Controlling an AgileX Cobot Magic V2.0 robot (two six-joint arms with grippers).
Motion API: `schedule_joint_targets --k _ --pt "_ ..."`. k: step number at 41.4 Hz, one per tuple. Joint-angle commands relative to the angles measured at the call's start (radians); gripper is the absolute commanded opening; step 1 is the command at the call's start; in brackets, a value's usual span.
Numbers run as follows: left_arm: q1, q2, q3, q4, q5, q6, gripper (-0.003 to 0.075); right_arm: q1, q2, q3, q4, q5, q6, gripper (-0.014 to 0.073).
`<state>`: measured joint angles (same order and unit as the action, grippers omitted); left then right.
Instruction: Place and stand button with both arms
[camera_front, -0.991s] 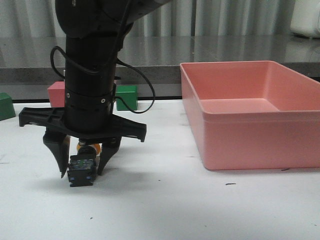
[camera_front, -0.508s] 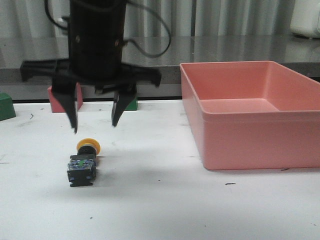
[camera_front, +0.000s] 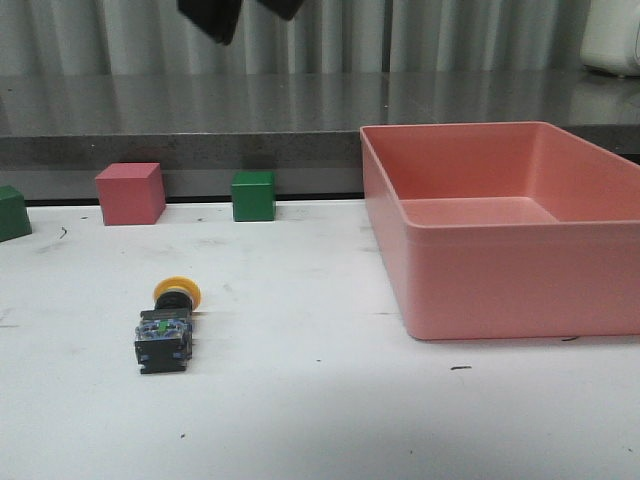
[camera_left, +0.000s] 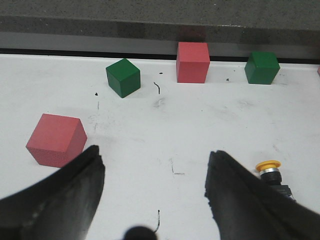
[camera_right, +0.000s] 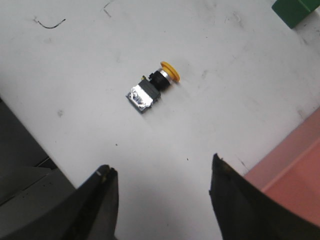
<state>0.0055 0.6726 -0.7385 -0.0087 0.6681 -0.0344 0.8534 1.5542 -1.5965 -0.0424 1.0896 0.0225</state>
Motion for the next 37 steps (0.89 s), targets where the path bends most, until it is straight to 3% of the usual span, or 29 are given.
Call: schedule_joint_targets --k 1,17,37 --pt "-0.008 -0.002 -0.034 -0.009 -0.066 -0.002 0.0441 -0.005 -0.162 0.069 -0.002 -0.058 -0.015 0.0437" --pt "-0.008 -0.002 -0.034 -0.009 -0.066 -0.002 0.0441 -0.005 -0.585 0.39 -0.001 -0.125 -0.022 0.0437" --pt "-0.008 -0.002 -0.034 -0.009 -0.066 -0.002 0.0441 -0.005 -0.922 0.546 0.042 -0.088 -0.022 0.0435"
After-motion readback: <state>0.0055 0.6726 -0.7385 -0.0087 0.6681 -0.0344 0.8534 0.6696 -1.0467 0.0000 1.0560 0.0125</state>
